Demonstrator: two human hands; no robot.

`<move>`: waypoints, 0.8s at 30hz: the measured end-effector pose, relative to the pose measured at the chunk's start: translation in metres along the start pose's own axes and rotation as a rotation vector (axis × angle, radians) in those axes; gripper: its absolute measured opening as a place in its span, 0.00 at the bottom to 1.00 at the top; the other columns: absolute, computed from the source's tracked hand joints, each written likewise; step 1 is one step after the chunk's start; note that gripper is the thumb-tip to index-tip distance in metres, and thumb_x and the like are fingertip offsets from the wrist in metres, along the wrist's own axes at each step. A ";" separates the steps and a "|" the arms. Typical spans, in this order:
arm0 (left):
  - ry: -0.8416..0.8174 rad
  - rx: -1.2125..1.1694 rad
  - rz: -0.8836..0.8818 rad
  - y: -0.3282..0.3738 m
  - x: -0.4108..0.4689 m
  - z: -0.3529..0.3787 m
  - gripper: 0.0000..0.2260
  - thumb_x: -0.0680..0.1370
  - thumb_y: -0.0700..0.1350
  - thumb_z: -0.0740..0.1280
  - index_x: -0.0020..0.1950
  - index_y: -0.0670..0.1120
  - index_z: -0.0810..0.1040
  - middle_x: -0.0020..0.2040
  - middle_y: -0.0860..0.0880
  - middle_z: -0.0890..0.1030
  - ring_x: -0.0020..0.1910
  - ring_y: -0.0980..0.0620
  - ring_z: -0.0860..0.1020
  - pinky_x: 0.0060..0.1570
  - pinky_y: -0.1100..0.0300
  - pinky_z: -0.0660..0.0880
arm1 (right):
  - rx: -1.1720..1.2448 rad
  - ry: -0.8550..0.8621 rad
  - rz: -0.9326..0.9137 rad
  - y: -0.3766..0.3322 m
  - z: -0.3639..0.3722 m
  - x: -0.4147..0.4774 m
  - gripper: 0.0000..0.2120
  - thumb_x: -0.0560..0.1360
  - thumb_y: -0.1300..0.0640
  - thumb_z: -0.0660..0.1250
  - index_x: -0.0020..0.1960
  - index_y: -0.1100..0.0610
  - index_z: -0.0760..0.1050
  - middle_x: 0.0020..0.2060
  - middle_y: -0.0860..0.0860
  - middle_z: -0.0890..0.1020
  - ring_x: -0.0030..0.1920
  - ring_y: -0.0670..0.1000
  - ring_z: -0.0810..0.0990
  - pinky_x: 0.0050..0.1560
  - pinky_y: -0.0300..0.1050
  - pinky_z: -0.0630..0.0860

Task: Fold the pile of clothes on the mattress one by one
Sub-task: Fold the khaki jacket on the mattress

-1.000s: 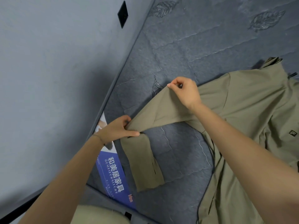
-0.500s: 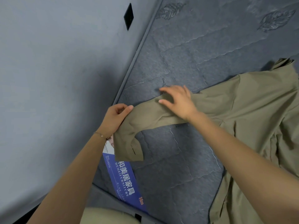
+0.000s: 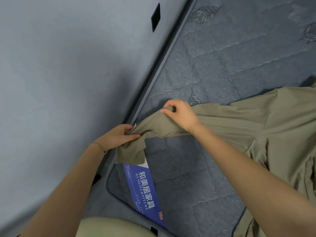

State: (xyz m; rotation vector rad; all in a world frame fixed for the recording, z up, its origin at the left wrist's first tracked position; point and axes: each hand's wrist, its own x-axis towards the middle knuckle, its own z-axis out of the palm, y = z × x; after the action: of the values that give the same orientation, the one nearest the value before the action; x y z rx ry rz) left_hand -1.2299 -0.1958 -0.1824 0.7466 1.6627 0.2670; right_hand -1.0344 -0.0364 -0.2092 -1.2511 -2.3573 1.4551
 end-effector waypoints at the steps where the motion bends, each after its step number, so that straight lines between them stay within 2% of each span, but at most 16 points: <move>1: 0.043 0.001 -0.005 -0.004 -0.001 -0.002 0.34 0.63 0.70 0.71 0.52 0.41 0.81 0.47 0.43 0.83 0.47 0.47 0.81 0.52 0.54 0.78 | -0.011 0.032 0.006 -0.003 0.001 0.002 0.05 0.75 0.52 0.70 0.44 0.53 0.81 0.45 0.49 0.82 0.49 0.51 0.78 0.54 0.50 0.73; 4: 0.159 0.016 -0.002 -0.013 -0.001 -0.001 0.23 0.75 0.59 0.67 0.48 0.38 0.81 0.41 0.41 0.81 0.38 0.51 0.78 0.40 0.63 0.73 | -0.061 0.090 0.038 -0.009 0.003 0.009 0.05 0.75 0.50 0.69 0.45 0.52 0.81 0.47 0.49 0.82 0.50 0.51 0.78 0.51 0.47 0.73; 6: 0.260 0.086 0.036 -0.018 0.001 0.006 0.20 0.77 0.55 0.67 0.43 0.36 0.77 0.35 0.42 0.75 0.34 0.52 0.72 0.36 0.62 0.68 | -0.103 0.091 0.069 -0.009 0.007 0.011 0.06 0.75 0.50 0.69 0.47 0.52 0.81 0.49 0.49 0.83 0.52 0.51 0.78 0.53 0.47 0.72; 8: 0.375 0.173 0.079 -0.024 0.005 0.017 0.14 0.77 0.51 0.68 0.43 0.41 0.74 0.36 0.47 0.74 0.36 0.53 0.71 0.38 0.60 0.68 | -0.132 0.095 0.082 -0.007 0.014 0.009 0.07 0.75 0.51 0.69 0.50 0.52 0.81 0.51 0.49 0.82 0.55 0.52 0.77 0.58 0.49 0.70; 10: 0.446 0.150 0.137 -0.026 0.009 0.029 0.09 0.77 0.47 0.68 0.54 0.44 0.75 0.47 0.48 0.78 0.46 0.52 0.75 0.48 0.57 0.72 | -0.135 0.109 0.071 -0.005 0.018 0.002 0.09 0.75 0.52 0.70 0.54 0.52 0.81 0.53 0.50 0.80 0.58 0.53 0.75 0.61 0.49 0.66; 13: 0.573 0.181 0.271 -0.018 0.011 0.044 0.19 0.78 0.45 0.68 0.68 0.45 0.72 0.62 0.45 0.75 0.60 0.50 0.72 0.62 0.52 0.70 | -0.214 0.122 0.029 -0.004 0.016 -0.011 0.16 0.75 0.49 0.69 0.62 0.51 0.77 0.59 0.49 0.78 0.63 0.53 0.71 0.63 0.48 0.61; 16: 0.719 0.399 0.334 0.002 0.009 0.056 0.24 0.77 0.52 0.64 0.72 0.46 0.69 0.70 0.41 0.70 0.68 0.41 0.69 0.67 0.41 0.65 | -0.306 0.207 -0.006 -0.003 0.001 -0.029 0.23 0.75 0.45 0.68 0.68 0.50 0.73 0.64 0.49 0.76 0.67 0.54 0.68 0.67 0.50 0.59; 19: 0.730 0.582 0.370 0.035 0.003 0.074 0.27 0.76 0.59 0.57 0.74 0.50 0.67 0.73 0.42 0.66 0.72 0.39 0.65 0.70 0.37 0.57 | -0.361 0.271 0.051 0.003 -0.029 -0.056 0.28 0.74 0.42 0.67 0.72 0.50 0.69 0.68 0.50 0.73 0.72 0.56 0.64 0.72 0.54 0.57; 24: 0.652 0.785 0.475 0.099 0.003 0.112 0.29 0.76 0.63 0.56 0.75 0.53 0.64 0.77 0.44 0.62 0.76 0.41 0.59 0.71 0.37 0.50 | -0.482 0.273 0.186 0.018 -0.093 -0.115 0.34 0.73 0.36 0.57 0.76 0.48 0.61 0.74 0.54 0.65 0.76 0.59 0.56 0.75 0.57 0.49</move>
State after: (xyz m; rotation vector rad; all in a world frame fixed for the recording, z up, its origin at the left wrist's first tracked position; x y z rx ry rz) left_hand -1.0918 -0.1434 -0.1564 1.7998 2.2065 0.1904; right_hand -0.9041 -0.0467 -0.1373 -1.6873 -2.5288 0.6963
